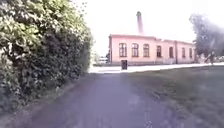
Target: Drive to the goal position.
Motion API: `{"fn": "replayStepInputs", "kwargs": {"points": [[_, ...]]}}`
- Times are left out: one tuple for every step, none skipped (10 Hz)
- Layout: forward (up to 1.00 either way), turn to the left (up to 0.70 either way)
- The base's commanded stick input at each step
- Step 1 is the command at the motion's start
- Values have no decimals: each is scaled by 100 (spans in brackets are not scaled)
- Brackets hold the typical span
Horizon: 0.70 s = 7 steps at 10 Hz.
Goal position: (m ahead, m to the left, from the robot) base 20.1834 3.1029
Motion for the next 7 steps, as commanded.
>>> {"fn": "replayStepInputs", "kwargs": {"points": [[70, 0], [70, 0], [70, 0], [70, 0], [70, 0], [70, 0], [70, 0]]}}
